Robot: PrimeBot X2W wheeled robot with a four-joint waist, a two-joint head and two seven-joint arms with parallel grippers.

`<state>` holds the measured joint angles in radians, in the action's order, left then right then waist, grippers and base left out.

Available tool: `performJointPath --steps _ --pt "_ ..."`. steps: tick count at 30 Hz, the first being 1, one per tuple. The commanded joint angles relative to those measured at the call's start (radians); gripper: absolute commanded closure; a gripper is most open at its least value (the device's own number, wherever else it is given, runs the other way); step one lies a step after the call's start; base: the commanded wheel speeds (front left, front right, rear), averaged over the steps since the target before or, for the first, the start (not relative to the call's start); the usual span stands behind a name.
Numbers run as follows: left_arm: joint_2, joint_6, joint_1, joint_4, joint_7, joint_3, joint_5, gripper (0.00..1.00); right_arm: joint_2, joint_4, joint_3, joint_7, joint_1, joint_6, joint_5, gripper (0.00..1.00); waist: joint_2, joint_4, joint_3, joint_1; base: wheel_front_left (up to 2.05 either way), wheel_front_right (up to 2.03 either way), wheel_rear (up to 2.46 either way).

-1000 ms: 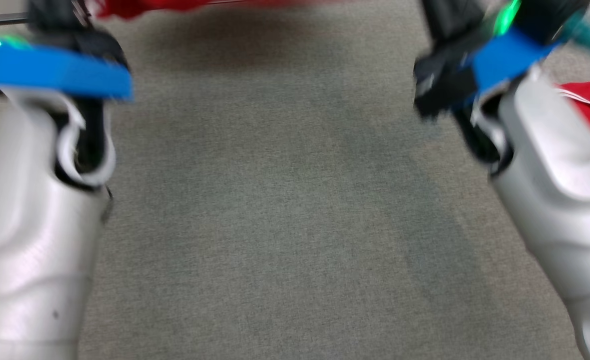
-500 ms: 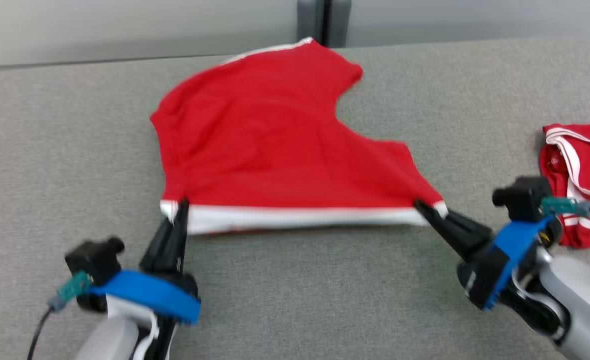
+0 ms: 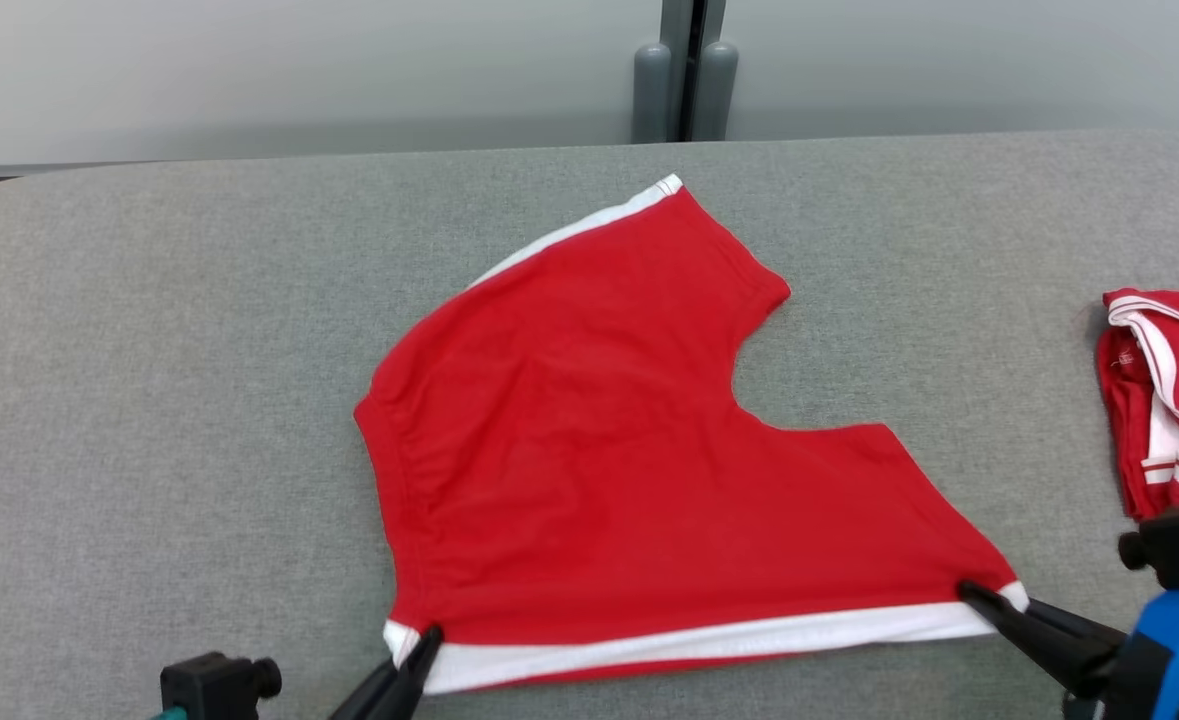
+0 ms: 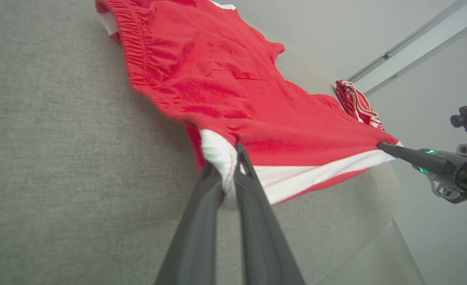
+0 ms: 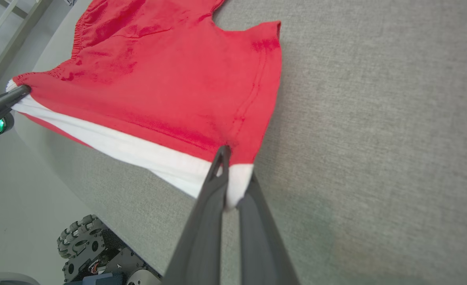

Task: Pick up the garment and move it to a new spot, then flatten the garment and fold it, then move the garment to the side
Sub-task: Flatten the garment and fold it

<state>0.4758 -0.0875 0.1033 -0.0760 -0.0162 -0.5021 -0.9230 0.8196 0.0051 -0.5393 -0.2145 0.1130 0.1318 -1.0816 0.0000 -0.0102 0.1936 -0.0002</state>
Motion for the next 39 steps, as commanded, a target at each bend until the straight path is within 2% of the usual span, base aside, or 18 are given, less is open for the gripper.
performJointPath --steps 1,4,7,10,14,16,17,26,27,32,39 --pt "0.035 0.018 0.037 -0.051 -0.029 0.01 -0.026 1.0 0.002 -0.034 0.076 -0.026 -0.07 -0.002 0.03 1.0 0.0 0.005 0.005 0.0002 0.0 0.0 0.0" --pt "0.065 0.04 0.065 -0.151 -0.05 0.033 -0.051 1.0 -0.039 -0.116 0.243 -0.074 -0.152 -0.002 0.128 1.0 0.0 0.008 0.012 0.0002 0.0 0.0 0.0" --pt "0.065 0.045 0.052 -0.2 -0.038 0.048 -0.052 1.0 -0.126 -0.217 0.368 -0.137 -0.18 -0.002 0.231 1.0 0.0 0.014 0.019 0.0002 0.0 0.0 0.0" --pt "0.047 0.04 -0.008 -0.191 -0.049 0.046 -0.045 1.0 -0.205 -0.289 0.408 -0.215 -0.117 -0.001 0.301 1.0 0.0 0.024 0.034 0.0002 0.0 0.0 0.0" --pt "0.004 0.039 -0.088 -0.153 -0.032 0.049 -0.036 1.0 -0.252 -0.295 0.392 -0.272 -0.013 -0.001 0.343 1.0 0.0 0.038 0.055 0.0002 0.0 0.0 0.0" --pt "-0.036 0.035 -0.156 -0.119 -0.009 0.057 -0.028 1.0 -0.278 -0.261 0.375 -0.29 0.08 -0.001 0.367 1.0 0.0 0.051 0.073 0.0002 0.0 0.0 0.0" --pt "-0.077 0.021 -0.213 -0.077 -0.006 0.047 -0.043 1.0 -0.304 -0.21 0.357 -0.3 0.179 -0.001 0.383 1.0 0.0 0.066 0.095 0.0002 0.0 0.0 0.0" --pt "-0.211 0.034 -0.458 0.194 0.041 0.046 -0.007 1.0 -0.344 0.078 0.237 -0.26 0.562 -0.001 0.427 1.0 0.0 0.162 0.192 0.0002 0.0 0.0 0.0" --pt "-0.211 0.034 -0.458 0.194 0.041 0.046 -0.007 1.0 -0.344 0.078 0.237 -0.26 0.562 -0.001 0.427 1.0 0.0 0.162 0.192 0.0002 0.0 0.0 0.0" --pt "-0.287 0.025 -0.545 0.32 0.083 0.025 0.006 1.0 -0.359 0.281 0.208 -0.184 0.72 -0.001 0.457 1.0 0.0 0.222 0.243 0.0002 0.0 0.0 0.0" --pt "-0.333 0.011 -0.614 0.423 0.114 0.019 0.009 1.0 -0.381 0.47 0.172 -0.111 0.84 -0.001 0.451 1.0 0.0 0.261 0.286 0.0002 0.0 0.0 0.0"
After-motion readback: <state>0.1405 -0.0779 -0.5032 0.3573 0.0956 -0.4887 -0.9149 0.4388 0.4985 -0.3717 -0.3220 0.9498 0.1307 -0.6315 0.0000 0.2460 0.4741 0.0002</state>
